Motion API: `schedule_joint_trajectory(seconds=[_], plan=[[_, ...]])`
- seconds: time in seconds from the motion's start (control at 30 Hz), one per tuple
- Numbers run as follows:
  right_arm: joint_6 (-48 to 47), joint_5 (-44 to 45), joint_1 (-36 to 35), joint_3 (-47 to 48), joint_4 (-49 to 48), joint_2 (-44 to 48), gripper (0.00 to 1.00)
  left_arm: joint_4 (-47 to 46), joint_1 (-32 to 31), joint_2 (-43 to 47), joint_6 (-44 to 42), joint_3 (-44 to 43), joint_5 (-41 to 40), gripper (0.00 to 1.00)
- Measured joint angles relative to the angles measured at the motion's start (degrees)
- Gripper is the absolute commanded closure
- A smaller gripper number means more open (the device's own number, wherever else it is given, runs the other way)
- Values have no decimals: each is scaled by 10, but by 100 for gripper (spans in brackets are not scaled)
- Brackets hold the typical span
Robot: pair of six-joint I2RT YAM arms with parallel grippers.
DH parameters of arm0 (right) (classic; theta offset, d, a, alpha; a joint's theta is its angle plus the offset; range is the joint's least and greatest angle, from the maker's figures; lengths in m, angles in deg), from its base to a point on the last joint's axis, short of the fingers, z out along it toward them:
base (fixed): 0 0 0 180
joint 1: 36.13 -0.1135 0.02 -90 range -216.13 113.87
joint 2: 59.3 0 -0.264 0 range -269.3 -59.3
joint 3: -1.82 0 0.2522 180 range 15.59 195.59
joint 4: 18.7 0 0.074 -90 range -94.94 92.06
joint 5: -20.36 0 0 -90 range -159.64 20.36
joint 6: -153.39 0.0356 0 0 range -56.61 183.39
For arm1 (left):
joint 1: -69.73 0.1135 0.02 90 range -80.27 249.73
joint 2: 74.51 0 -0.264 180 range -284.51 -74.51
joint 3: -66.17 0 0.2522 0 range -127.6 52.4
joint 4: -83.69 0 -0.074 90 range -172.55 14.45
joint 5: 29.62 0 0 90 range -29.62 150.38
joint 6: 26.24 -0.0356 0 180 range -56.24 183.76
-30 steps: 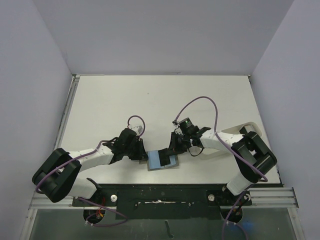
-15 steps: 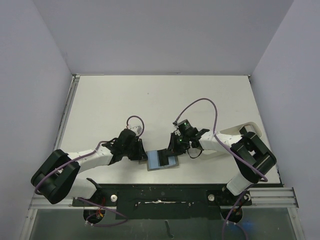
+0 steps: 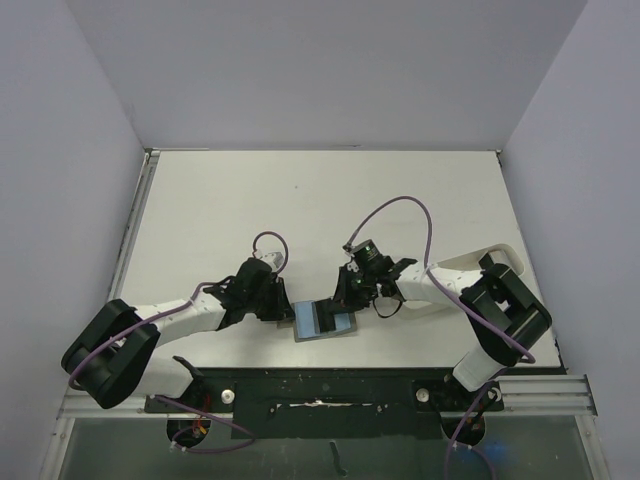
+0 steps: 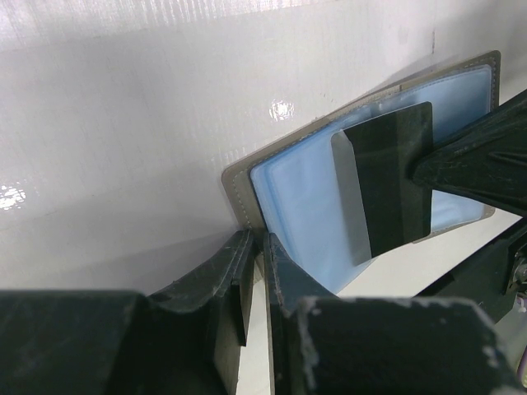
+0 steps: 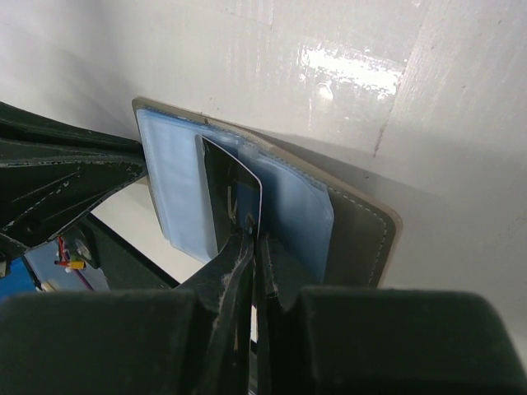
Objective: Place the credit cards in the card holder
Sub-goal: Insert the credit card into the card holder.
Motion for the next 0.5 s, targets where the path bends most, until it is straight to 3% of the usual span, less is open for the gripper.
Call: schedule_joint_trajectory(seconds=[0.23, 0.37, 0.5], plan=[[-7, 2, -1, 8, 11, -1, 98, 0, 0, 0, 0, 0, 0, 89], [-10, 6, -7, 13, 14, -2, 79, 0, 0, 0, 0, 0, 0, 89], [-15, 15, -10, 20, 24, -9, 70, 0, 0, 0, 0, 0, 0, 89]])
